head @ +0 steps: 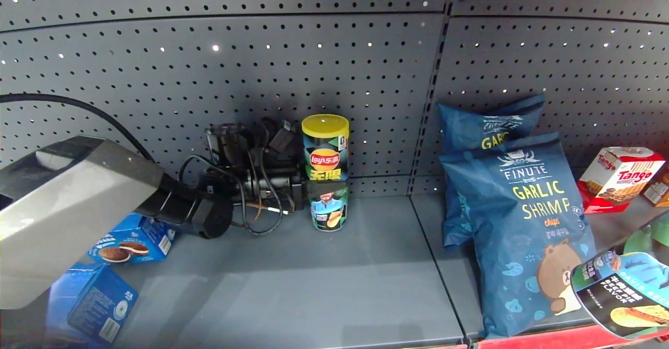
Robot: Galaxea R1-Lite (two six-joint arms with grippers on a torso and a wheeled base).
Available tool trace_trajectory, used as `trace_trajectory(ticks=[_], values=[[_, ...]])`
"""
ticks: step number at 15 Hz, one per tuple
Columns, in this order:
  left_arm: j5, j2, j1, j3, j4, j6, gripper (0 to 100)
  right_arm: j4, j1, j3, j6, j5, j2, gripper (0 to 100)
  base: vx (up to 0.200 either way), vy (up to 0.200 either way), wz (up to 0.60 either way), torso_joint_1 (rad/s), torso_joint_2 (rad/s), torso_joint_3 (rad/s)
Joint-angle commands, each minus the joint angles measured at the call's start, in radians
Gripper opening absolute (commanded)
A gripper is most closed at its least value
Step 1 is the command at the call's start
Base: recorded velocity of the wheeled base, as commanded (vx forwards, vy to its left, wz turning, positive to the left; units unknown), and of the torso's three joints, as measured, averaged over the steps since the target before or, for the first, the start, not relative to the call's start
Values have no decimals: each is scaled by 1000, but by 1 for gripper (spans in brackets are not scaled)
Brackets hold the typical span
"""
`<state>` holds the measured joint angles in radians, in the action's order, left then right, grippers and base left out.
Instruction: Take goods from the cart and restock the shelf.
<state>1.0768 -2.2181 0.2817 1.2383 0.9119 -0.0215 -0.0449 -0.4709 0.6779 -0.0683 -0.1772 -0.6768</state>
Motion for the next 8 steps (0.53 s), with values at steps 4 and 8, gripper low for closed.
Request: trace_trajectory(ticks=[4, 8], values=[[-48, 287, 37, -240, 4, 3, 0, 0, 0, 0, -2, 1, 0, 0, 0, 0, 0, 0, 0, 0], [-87, 477, 44, -534, 68, 17, 0, 2, 0, 0, -1, 2, -9, 0, 0, 0, 0, 0, 0, 0]])
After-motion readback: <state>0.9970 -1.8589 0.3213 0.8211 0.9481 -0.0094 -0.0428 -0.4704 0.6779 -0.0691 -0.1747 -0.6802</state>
